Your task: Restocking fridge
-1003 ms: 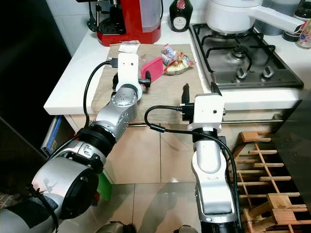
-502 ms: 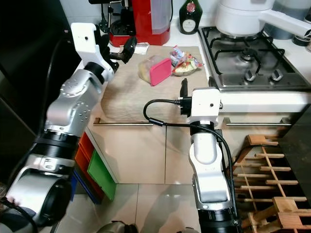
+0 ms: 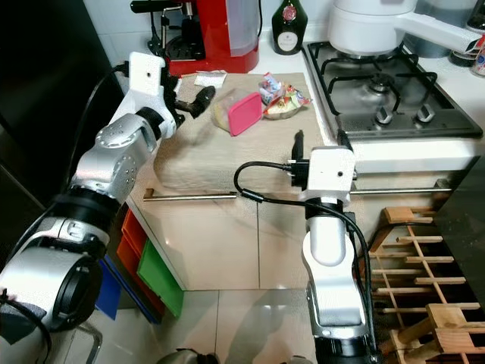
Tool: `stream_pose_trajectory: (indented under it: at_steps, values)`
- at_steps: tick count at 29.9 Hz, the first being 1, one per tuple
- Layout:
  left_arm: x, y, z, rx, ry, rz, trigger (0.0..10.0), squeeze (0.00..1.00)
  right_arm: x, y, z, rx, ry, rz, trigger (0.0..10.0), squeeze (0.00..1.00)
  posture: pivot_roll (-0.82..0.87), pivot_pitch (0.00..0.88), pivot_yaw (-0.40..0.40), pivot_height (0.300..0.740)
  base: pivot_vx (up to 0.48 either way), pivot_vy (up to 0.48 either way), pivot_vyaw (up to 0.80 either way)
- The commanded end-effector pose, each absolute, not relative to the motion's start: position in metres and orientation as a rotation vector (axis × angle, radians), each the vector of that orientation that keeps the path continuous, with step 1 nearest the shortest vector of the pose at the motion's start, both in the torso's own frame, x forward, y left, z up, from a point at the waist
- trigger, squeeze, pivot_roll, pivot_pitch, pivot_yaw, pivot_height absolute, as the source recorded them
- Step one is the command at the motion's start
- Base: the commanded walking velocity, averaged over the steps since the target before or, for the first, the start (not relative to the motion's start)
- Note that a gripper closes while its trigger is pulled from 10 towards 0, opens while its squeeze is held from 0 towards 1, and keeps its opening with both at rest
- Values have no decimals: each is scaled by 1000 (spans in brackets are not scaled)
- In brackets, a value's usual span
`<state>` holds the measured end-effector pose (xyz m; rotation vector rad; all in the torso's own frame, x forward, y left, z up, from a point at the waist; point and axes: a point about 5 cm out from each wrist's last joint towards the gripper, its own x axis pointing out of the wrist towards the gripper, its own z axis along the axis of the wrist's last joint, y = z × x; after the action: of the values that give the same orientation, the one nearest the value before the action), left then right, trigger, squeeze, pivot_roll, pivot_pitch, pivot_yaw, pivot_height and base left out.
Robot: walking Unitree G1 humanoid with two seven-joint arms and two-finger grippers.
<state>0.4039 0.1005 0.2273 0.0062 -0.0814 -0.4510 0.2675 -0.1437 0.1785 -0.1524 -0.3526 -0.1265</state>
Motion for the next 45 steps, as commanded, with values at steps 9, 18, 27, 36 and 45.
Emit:
stream_pose_trajectory:
  at_steps: [9,18,27,36,45]
  values:
    - [416,109,245,56,-114,-364,10000,0,249,-147,177,-178,-320,-162,10000,0,-170,74,196,740,0,0,0]
    - [424,131,240,70,-46,-186,10000,0,235,-154,176,-208,-284,-184,10000,0,-204,103,189,740,0,0,0]
    - [422,175,224,-78,49,55,10000,0,233,-156,180,-243,-273,-152,10000,0,-224,108,157,740,0,0,0]
    - [423,174,229,-2,5,13,10000,0,237,-155,183,-250,-268,-132,10000,0,-216,95,131,740,0,0,0]
    - [424,161,239,32,-58,-51,10000,0,237,-155,183,-247,-268,-134,10000,0,-217,91,142,740,0,0,0]
